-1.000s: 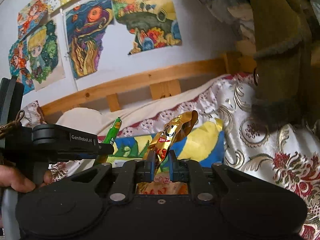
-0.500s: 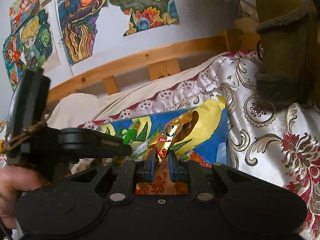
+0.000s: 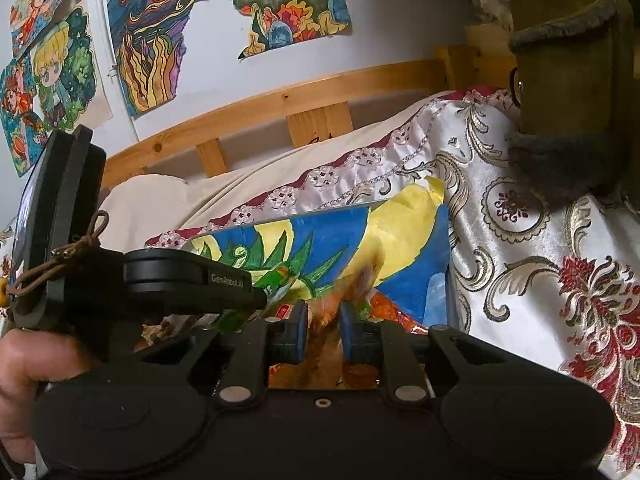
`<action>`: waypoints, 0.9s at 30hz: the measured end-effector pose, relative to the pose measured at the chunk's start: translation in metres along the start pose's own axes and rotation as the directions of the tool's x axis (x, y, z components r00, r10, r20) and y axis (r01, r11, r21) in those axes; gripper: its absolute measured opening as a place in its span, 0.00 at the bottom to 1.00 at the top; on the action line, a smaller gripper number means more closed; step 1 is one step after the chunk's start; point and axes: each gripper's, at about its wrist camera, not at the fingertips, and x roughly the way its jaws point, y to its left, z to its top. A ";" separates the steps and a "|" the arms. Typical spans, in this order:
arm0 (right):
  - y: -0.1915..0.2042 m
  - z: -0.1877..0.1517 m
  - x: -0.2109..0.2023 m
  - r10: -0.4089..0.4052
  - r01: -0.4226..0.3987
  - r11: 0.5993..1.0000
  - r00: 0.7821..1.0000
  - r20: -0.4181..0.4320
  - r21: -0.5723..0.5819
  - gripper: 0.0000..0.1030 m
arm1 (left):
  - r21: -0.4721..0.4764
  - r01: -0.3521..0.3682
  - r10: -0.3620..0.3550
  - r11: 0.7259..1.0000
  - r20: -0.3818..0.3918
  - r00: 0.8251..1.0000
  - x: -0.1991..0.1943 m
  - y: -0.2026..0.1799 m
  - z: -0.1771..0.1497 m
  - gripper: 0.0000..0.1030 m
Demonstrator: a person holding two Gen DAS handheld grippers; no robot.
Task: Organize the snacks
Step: 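Open both tools to drop green stick and gold bag into the tray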
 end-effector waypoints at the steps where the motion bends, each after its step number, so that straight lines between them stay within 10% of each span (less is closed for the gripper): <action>1: 0.000 0.000 0.000 -0.001 0.001 1.000 1.000 0.002 0.002 0.19 | -0.010 0.005 -0.005 1.000 0.008 1.000 -0.002 0.001 0.000 0.20; 14: 0.001 0.006 -0.016 -0.038 0.038 0.999 0.995 0.089 0.003 0.46 | -0.023 0.011 -0.007 1.000 0.148 0.989 -0.045 0.015 0.005 0.65; 19: 0.000 0.009 -0.025 -0.042 0.041 0.999 0.990 0.133 0.016 0.70 | -0.018 -0.022 0.026 1.000 0.228 0.973 -0.065 0.022 -0.001 0.88; 27: 0.004 0.012 -0.042 -0.046 0.043 0.999 0.978 0.204 0.023 0.86 | -0.054 -0.064 0.078 0.996 0.325 0.943 -0.104 0.037 -0.011 0.98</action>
